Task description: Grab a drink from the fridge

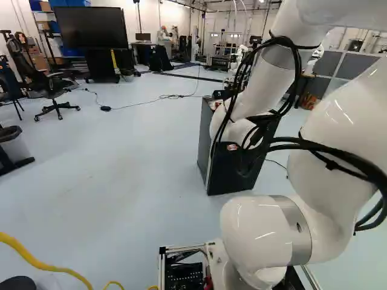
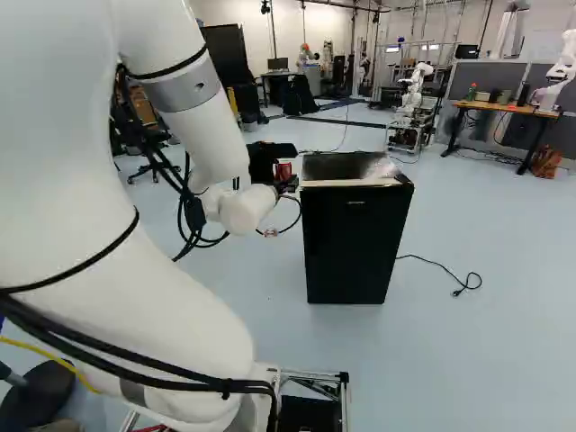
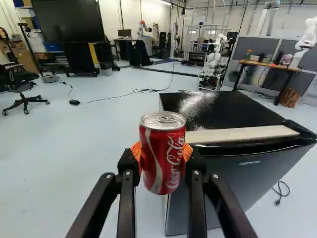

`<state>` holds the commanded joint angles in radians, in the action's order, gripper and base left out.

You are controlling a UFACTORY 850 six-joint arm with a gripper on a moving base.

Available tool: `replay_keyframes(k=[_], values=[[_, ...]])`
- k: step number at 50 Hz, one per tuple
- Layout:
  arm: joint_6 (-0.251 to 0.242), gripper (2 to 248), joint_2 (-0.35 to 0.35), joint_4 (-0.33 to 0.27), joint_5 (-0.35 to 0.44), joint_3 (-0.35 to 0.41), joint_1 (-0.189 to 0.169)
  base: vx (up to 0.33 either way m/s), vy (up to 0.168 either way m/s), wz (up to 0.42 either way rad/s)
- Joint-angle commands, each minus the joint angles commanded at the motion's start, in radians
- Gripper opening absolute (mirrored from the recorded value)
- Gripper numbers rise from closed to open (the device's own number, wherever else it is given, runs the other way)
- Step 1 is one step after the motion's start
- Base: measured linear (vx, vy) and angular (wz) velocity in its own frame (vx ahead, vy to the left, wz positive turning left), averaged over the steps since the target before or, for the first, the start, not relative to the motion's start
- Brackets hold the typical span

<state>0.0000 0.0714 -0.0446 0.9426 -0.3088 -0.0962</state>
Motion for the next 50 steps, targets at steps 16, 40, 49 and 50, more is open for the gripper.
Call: replay_keyframes(k=[16,40,49,50], values=[[0.000,98,0.093,0.020,-0.031,0.099,0.043,0.000,0.000,0.000],[0.000,98,0.181,0.039,-0.061,0.193,0.084,0.000,0.000,0.000],[0.000,98,0.198,0.042,-0.067,0.211,0.092,0.000,0.000,0.000],[0.000,98,0.199,0.043,-0.067,0.212,0.092,0.000,0.000,0.000]])
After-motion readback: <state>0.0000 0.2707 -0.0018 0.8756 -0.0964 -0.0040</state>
